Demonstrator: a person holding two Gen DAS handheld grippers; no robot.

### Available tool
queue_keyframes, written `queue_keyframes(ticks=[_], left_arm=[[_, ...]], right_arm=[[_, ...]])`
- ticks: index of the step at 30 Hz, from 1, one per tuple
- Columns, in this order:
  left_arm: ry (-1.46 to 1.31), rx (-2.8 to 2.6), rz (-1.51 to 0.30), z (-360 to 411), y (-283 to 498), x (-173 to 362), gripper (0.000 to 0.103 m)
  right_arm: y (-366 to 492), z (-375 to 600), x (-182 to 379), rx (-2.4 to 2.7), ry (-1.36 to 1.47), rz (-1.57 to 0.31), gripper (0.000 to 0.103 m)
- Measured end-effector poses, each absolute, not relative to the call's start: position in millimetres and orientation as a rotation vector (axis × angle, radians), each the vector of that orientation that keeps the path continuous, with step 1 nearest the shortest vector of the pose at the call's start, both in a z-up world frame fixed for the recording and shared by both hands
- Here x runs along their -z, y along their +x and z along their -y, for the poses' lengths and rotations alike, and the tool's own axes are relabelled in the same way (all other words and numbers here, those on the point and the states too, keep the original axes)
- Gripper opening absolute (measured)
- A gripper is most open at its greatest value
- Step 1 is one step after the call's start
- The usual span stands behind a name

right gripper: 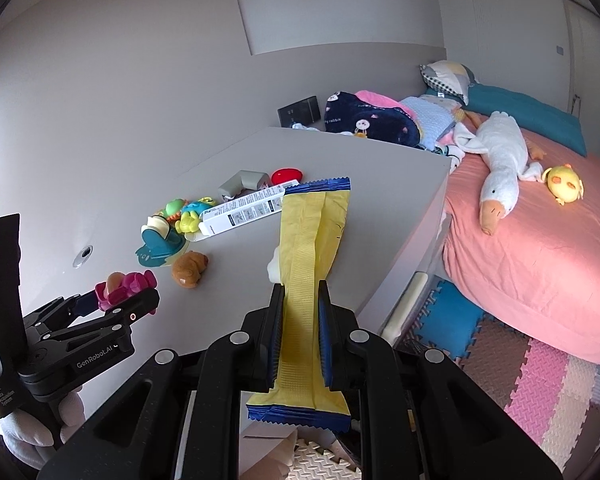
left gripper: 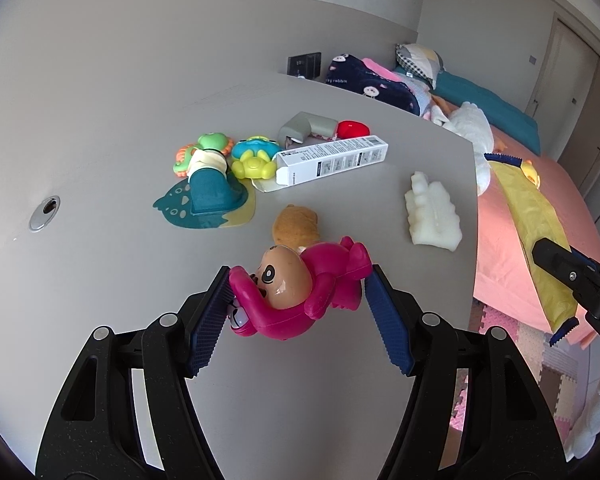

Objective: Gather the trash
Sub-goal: 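Carry the pink toy and yellow packet toward the black bin with both tools, then open both tools over the bin to drop the toy and packet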

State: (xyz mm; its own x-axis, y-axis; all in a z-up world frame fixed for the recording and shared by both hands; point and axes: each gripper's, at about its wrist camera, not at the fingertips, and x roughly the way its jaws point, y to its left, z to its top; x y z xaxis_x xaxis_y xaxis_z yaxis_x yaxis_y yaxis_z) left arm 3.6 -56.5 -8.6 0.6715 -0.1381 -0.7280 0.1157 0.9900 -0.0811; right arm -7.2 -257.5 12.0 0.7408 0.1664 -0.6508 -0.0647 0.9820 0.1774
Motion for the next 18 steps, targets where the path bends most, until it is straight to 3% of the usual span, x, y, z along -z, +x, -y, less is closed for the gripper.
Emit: queue_keyframes(ticks=[18], left_arm=[[0.083, 0.325, -0.813, 161, -2, 1, 0.065]], right_arm=[[-35, 350, -13, 0.044, 0.231, -0.701, 0.017]])
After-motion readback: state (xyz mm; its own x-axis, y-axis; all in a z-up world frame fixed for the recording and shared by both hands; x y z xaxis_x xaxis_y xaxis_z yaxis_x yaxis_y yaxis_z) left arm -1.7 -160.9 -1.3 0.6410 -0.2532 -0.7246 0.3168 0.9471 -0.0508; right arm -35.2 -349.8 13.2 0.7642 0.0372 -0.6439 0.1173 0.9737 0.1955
